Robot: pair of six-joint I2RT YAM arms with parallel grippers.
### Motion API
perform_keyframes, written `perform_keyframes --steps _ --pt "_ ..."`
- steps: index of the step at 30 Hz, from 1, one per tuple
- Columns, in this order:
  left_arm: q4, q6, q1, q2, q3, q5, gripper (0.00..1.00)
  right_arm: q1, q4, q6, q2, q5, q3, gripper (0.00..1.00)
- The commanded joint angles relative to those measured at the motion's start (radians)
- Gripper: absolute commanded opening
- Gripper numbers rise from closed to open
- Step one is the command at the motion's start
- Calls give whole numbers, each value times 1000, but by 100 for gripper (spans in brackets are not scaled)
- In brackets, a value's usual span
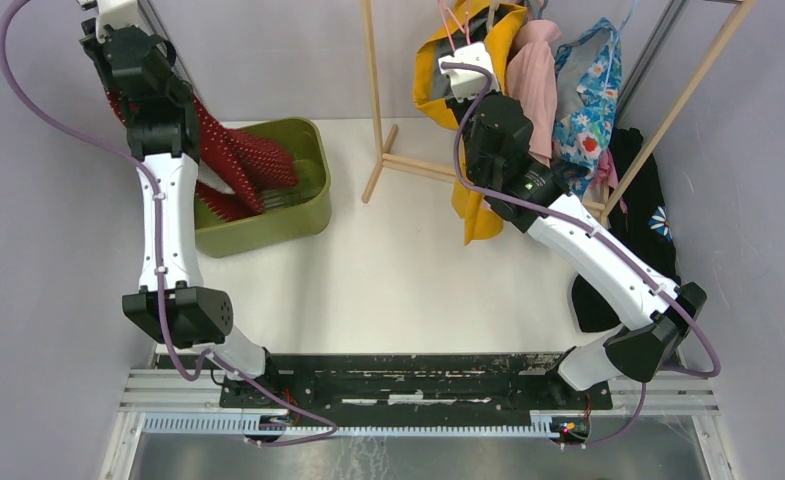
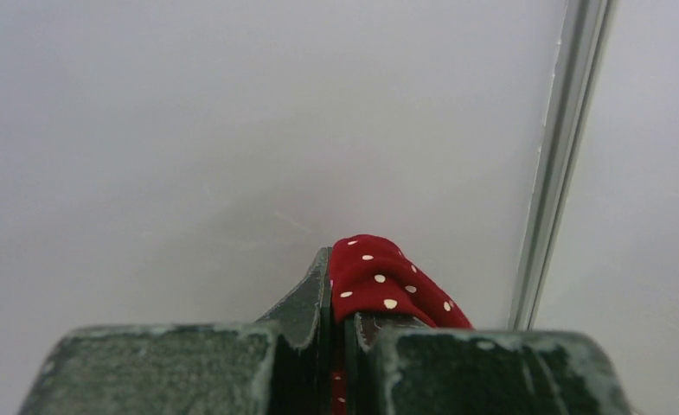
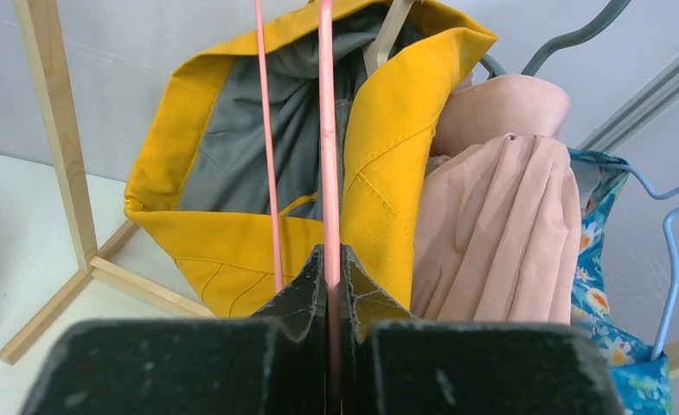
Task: Remove the skirt from the hanger
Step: Place the skirt in the bin.
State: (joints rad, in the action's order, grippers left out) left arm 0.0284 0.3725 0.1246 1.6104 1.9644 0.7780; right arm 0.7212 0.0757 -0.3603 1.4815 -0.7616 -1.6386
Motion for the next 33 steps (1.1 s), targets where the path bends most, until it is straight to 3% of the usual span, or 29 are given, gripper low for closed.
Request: perform_keyframes --steps 1,10,18,21,24,28,33 --pt "-80 33 7 -64 -41 -1 3 -8 -51 27 -26 6 -14 1" --pt "-54 -154 -39 -181 -450 -246 3 -11 -33 52 -20 16 -7 1" --pt "-30 -269 -198 -218 -440 -423 3 -12 -25 81 1 31 -17 1" --pt "-4 -279 -275 -203 -434 -437 3 -12 -25 92 3 34 -16 1" --pt "-5 -315 -280 -207 -508 -425 3 -12 -24 93 -2 37 -17 1" --pt "-11 -305 -255 -207 -623 -354 3 -12 -21 82 -6 37 -17 1" --pt "41 -317 -191 -171 -657 -306 3 -11 -16 80 -6 40 -22 1"
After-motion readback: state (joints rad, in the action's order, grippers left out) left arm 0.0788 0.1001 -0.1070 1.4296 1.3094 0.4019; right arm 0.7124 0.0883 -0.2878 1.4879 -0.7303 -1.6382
